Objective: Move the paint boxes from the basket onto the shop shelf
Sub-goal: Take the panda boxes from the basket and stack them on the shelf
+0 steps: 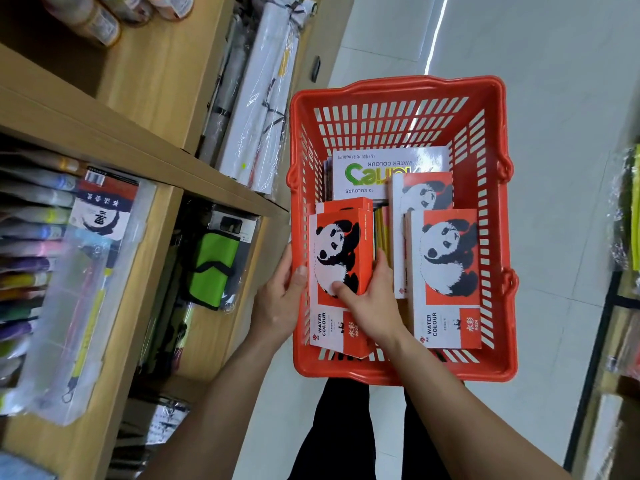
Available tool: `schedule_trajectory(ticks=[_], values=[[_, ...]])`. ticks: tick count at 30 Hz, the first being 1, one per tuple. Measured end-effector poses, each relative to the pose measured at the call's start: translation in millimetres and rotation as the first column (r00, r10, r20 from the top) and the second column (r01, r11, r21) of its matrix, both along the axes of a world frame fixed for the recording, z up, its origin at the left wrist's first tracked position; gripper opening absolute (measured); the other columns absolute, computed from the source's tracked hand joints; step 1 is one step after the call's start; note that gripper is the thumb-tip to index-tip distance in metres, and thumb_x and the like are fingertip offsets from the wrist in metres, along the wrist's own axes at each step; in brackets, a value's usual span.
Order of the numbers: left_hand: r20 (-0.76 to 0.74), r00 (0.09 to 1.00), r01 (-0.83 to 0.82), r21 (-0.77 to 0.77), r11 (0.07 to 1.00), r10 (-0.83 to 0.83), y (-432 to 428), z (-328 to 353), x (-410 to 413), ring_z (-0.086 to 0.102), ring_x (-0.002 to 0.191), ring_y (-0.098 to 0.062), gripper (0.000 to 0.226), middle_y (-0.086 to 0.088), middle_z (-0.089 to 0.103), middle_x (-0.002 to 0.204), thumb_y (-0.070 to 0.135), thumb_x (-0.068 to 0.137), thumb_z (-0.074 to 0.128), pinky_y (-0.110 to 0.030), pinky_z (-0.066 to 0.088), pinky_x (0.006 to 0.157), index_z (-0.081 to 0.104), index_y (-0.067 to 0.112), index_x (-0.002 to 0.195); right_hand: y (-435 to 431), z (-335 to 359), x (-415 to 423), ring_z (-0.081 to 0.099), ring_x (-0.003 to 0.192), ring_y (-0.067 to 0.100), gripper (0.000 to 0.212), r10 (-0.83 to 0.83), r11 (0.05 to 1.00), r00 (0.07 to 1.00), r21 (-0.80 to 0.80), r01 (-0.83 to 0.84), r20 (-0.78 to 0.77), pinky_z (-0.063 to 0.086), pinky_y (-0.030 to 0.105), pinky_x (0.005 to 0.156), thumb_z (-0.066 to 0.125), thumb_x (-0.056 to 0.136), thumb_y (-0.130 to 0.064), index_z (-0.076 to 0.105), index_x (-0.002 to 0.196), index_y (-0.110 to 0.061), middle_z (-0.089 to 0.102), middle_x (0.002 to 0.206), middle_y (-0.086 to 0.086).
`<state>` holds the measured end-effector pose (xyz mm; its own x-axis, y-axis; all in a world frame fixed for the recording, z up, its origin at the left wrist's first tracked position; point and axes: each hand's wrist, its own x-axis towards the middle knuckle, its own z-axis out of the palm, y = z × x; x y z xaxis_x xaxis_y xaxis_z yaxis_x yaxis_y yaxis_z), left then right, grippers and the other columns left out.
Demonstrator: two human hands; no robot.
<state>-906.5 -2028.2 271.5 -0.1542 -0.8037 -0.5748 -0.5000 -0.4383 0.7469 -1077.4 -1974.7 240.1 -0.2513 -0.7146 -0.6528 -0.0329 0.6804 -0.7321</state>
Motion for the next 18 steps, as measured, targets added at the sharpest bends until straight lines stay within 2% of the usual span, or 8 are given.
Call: schedule_trajectory(ticks=[4,6,8,10,12,14,16,18], values=[[-0.043,0.999,-0.002,0.022,1.000,0.003,0,5,0,0.077,0.091,-0.006,0.046,0.023,0.076,0.109,0.066,0.094,0.047,-0.028,0.064,0.071,0.036,0.072,0.139,-4,9,-8,0.068,0.121,0.015,0.072,0.008,1.000,0.998,0.030,-0.010,0.058,0.051,0.048,0.110,0.082,0.087,-0.031,0.042,0.146,-0.028,0.068,0.134,-0.006],[-0.062,0.998,-0.025,0.072,0.997,0.030,0,10,0,0.077,0.096,-0.011,0.047,0.017,0.077,0.111,0.059,0.096,0.050,-0.036,0.064,0.078,0.044,0.059,0.143,0,21,-16,0.070,0.117,0.014,0.069,-0.034,0.999,0.999,0.019,0.034,0.033,0.052,0.046,0.110,0.083,0.084,-0.029,0.045,0.141,-0.030,0.071,0.130,-0.007],[0.001,0.998,-0.063,0.071,0.995,0.063,1,21,-3,0.075,0.100,-0.013,0.039,0.016,0.076,0.107,0.057,0.096,0.051,-0.041,0.062,0.084,0.052,0.053,0.134,10,41,-30,0.071,0.116,0.012,0.072,-0.097,0.995,0.995,0.020,0.096,0.024,0.052,0.044,0.110,0.086,0.081,-0.031,0.046,0.141,-0.030,0.073,0.126,-0.008],[0.157,0.984,-0.061,-0.133,0.989,0.082,4,36,-8,0.070,0.104,-0.012,0.032,0.021,0.068,0.108,0.058,0.093,0.051,-0.041,0.060,0.085,0.055,0.050,0.124,27,69,-53,0.073,0.111,0.006,0.073,-0.166,0.986,0.985,0.003,0.166,0.043,0.056,0.040,0.104,0.088,0.075,-0.038,0.048,0.137,-0.040,0.077,0.118,-0.016],[0.242,0.966,0.025,-0.422,0.906,0.086,7,50,-20,0.062,0.105,-0.008,0.026,0.023,0.058,0.109,0.049,0.094,0.053,-0.037,0.055,0.086,0.058,0.039,0.117,45,100,-83,0.075,0.106,0.002,0.076,-0.247,0.968,0.968,-0.032,0.249,0.045,0.060,0.035,0.097,0.088,0.067,-0.046,0.051,0.133,-0.047,0.077,0.116,-0.024],[0.236,0.971,0.102,-0.547,0.831,0.037,8,49,-42,0.058,0.102,-0.006,0.021,0.025,0.053,0.106,0.040,0.092,0.056,-0.029,0.048,0.085,0.060,0.034,0.112,63,125,-115,0.077,0.108,0.009,0.083,-0.332,0.941,0.943,-0.058,0.332,0.017,0.060,0.041,0.097,0.089,0.066,-0.041,0.053,0.141,-0.035,0.077,0.121,-0.013],[0.095,0.995,0.071,-0.403,0.912,-0.035,8,38,-79,0.063,0.099,-0.009,0.014,0.023,0.060,0.103,0.037,0.090,0.061,-0.030,0.051,0.083,0.060,0.039,0.104,77,139,-145,0.076,0.111,0.019,0.080,-0.394,0.917,0.919,-0.085,0.391,-0.028,0.059,0.050,0.099,0.090,0.073,-0.030,0.054,0.143,-0.027,0.075,0.126,-0.003],[-0.008,0.996,0.089,-0.113,0.990,-0.090,8,19,-117,0.065,0.111,-0.017,0.027,0.016,0.064,0.115,0.037,0.088,0.069,-0.035,0.053,0.089,0.057,0.042,0.111,89,143,-172,0.076,0.112,0.024,0.070,-0.447,0.891,0.893,-0.116,0.438,-0.058,0.059,0.053,0.099,0.089,0.081,-0.016,0.056,0.143,-0.025,0.076,0.125,0.001]])
